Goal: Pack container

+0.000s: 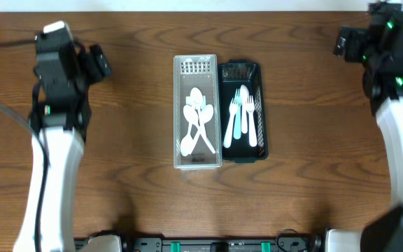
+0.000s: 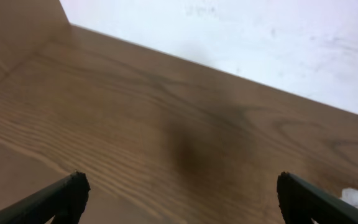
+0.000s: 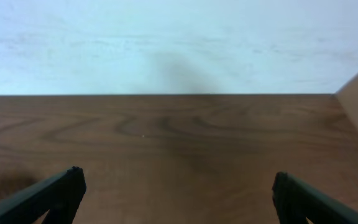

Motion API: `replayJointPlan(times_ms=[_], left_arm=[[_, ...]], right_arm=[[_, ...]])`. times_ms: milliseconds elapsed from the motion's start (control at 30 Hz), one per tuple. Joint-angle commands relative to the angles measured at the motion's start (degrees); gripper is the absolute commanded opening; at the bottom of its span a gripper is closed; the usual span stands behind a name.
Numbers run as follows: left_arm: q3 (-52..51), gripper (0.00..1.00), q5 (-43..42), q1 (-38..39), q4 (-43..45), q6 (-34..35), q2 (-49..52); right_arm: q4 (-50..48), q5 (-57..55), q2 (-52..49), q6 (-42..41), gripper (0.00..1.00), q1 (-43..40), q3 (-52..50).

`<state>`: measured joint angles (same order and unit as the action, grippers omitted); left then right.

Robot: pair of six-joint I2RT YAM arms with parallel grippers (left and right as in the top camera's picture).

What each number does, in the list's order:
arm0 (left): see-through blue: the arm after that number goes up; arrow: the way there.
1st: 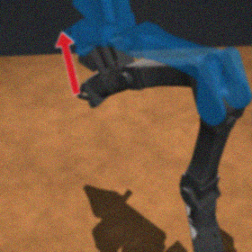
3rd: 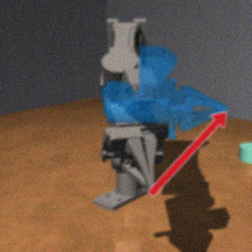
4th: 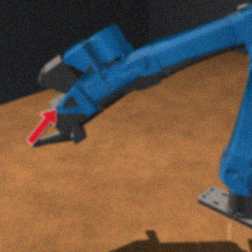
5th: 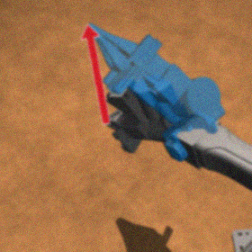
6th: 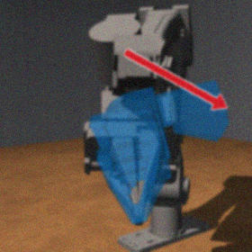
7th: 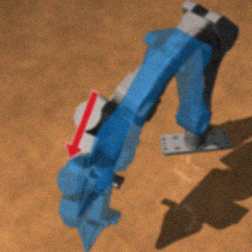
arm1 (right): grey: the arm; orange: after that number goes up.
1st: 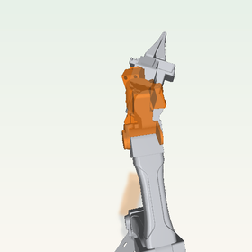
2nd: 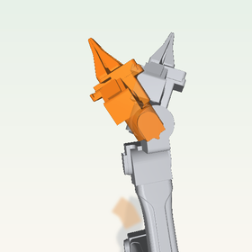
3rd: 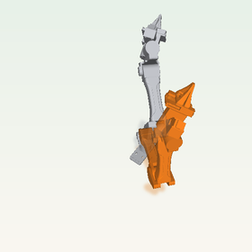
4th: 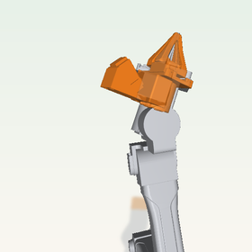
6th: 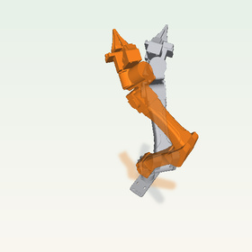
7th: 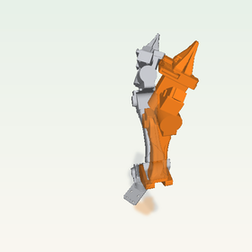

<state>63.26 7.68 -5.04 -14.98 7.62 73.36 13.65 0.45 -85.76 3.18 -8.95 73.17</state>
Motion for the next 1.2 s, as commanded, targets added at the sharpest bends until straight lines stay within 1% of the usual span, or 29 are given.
replayJointPlan(times_ms=[0,133,267,367,433,567,700,967,1167], left_arm=[[-9.7,0.98,0.3,0.5,3.2,-0.7,-10.5],[-23.6,0.98,0.3,3.8,8.1,-0.8,-26.2],[-33.9,0.98,0.3,7.3,6.9,-0.8,-41.6],[-38.9,0.98,0.3,8.1,6.1,-0.8,-50.4],[-40.0,0.98,0.3,8.1,6.1,-0.8,-54.3],[-39.9,0.98,0.3,8.1,6.1,-0.7,-57.0],[-39.9,0.98,0.3,8.1,6.1,-0.7,-57.0],[-39.9,0.98,0.3,8.1,6.0,-0.7,-57.0],[-39.9,0.98,0.3,8.1,4.7,-0.7,-57.0]], right_arm=[[-2.2,0.3,4.5,-1.2,0.99,-0.4,-8.2],[-11.3,0.2,11.0,-1.4,0.99,-0.4,-19.9],[-18.4,0.2,19.6,-1.4,0.99,-0.4,-30.1],[-20.7,0.2,26.3,-1.4,0.99,-0.3,-35.8],[-20.8,0.0,30.0,-1.4,0.99,-0.3,-38.7],[-20.2,0.0,36.2,-1.4,0.99,-0.3,-43.5],[-20.9,0.0,39.3,-1.4,0.99,-0.3,-47.3],[-21.5,0.0,39.7,-1.4,0.99,-0.3,-48.4],[-17.6,0.0,39.6,-1.4,0.99,-0.3,-48.4]])
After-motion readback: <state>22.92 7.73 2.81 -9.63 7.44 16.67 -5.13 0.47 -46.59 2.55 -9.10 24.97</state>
